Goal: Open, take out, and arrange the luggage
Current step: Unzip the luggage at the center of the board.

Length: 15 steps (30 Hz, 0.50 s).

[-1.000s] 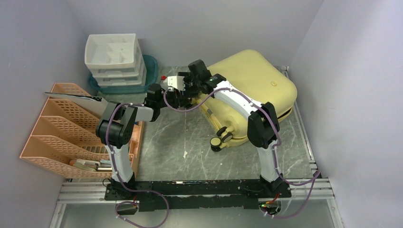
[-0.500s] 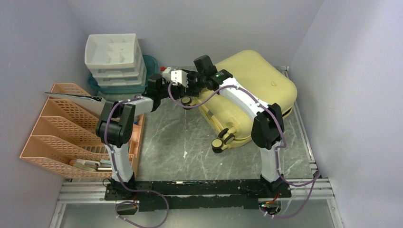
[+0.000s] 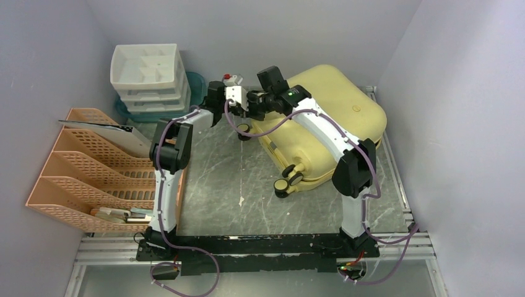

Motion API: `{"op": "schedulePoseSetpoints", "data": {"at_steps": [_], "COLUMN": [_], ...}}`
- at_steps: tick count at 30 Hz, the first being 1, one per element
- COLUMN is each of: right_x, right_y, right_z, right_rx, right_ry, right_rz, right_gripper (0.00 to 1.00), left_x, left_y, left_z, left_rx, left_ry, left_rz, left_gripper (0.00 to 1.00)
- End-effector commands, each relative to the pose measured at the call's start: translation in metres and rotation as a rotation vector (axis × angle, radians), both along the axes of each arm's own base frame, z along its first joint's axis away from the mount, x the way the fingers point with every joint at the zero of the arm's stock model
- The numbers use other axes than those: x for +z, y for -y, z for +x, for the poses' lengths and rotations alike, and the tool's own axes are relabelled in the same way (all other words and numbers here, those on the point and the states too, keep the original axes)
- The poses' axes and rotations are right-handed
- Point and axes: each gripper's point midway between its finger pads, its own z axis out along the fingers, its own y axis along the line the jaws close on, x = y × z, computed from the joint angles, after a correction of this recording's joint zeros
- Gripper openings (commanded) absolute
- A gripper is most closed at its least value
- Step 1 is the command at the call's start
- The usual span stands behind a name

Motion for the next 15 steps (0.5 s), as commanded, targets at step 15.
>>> {"op": "schedulePoseSetpoints", "data": {"at_steps": [15], "right_x": [0.000], "right_y": [0.028], "right_z": [-0.019], "right_rx": [0.001], "right_ry": [-0.155], "right_rz": [0.018], "right_gripper": [0.00], "left_x": [-0.011], "left_y": [0.034], "left_z": [0.051], "left_rx": [-0.010], "left_ry": [0.084], "left_rz": [-0.004], "left_gripper": [0.05]}}
